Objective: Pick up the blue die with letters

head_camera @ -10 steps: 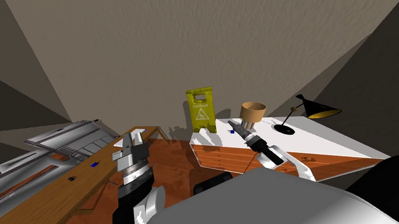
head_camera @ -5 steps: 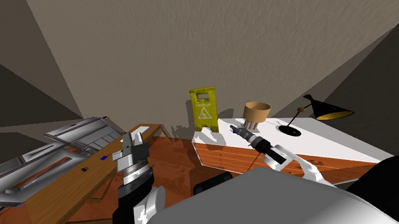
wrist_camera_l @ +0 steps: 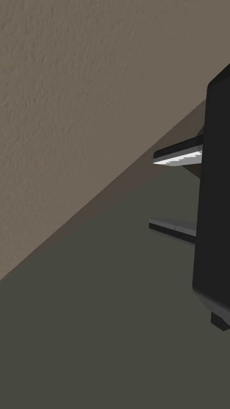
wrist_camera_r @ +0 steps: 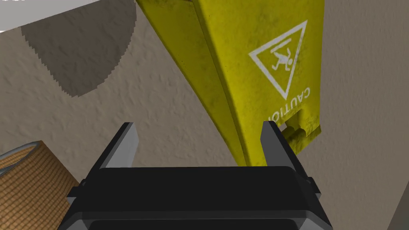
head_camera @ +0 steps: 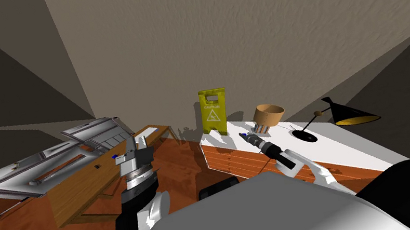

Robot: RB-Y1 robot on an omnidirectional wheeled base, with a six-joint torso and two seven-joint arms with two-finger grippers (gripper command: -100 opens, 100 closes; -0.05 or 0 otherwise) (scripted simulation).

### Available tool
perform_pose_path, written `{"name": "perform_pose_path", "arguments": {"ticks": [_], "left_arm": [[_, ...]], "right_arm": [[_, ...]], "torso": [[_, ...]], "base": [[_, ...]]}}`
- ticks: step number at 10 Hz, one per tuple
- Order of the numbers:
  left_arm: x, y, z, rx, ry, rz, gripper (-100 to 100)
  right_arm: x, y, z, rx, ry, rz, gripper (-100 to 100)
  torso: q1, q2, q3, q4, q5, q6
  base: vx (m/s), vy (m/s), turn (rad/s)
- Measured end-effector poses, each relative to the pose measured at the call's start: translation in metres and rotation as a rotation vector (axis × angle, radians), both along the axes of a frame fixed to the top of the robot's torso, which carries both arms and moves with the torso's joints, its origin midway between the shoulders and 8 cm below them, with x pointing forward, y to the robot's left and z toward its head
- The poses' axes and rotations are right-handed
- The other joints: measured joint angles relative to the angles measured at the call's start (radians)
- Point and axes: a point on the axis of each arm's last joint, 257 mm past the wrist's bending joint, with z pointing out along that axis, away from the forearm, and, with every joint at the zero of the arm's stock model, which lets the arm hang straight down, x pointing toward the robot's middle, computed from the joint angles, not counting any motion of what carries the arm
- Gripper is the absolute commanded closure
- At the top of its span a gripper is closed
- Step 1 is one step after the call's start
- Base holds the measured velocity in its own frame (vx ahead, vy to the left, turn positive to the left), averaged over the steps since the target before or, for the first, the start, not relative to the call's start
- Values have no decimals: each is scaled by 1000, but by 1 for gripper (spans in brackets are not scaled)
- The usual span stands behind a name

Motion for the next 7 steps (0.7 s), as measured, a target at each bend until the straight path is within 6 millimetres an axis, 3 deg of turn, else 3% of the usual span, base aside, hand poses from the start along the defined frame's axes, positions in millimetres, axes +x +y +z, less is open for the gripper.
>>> {"name": "perform_pose_path", "arguments": {"ticks": [3,7], "left_arm": [[0,0,0,0,0,0,0],[0,0,0,0,0,0,0]], "right_arm": [[-4,-30,-29,-142,78,6,-100],[-26,-68,-68,-310,182,14,-100]], "torso": [[0,-1,0,0,0,-1],[1,-1,-1,0,0,0]], "base": [[1,25,80],[6,30,84]]}}
